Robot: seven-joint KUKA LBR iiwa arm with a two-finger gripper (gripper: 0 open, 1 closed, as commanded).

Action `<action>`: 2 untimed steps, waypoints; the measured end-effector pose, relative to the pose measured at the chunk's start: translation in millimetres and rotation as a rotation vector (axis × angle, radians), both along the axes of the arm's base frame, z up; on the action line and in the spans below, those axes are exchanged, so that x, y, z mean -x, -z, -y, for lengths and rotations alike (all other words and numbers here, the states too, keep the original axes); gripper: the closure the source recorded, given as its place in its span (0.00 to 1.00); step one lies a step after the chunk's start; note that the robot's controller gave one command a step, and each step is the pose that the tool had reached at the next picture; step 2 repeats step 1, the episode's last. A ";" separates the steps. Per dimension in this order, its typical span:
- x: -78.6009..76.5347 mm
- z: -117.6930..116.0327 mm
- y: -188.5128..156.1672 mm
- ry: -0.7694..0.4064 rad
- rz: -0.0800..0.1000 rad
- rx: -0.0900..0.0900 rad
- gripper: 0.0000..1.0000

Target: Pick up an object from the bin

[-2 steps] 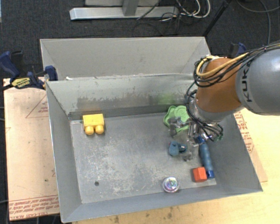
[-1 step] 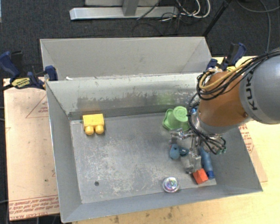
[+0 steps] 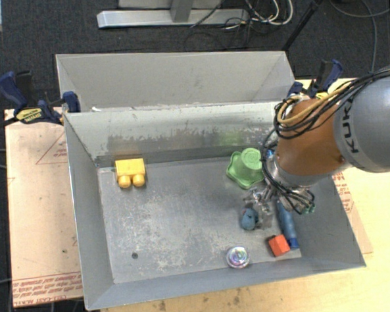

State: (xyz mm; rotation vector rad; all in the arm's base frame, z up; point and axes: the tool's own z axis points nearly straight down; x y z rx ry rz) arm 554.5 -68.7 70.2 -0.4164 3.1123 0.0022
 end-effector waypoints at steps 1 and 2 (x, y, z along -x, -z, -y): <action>-4.6 -7.8 -145.9 -0.028 0.011 0.002 1.00; -4.6 -7.8 -145.9 -0.028 0.011 0.002 1.00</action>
Offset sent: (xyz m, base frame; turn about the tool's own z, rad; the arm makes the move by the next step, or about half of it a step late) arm 0.0019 0.0068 0.1409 -0.0289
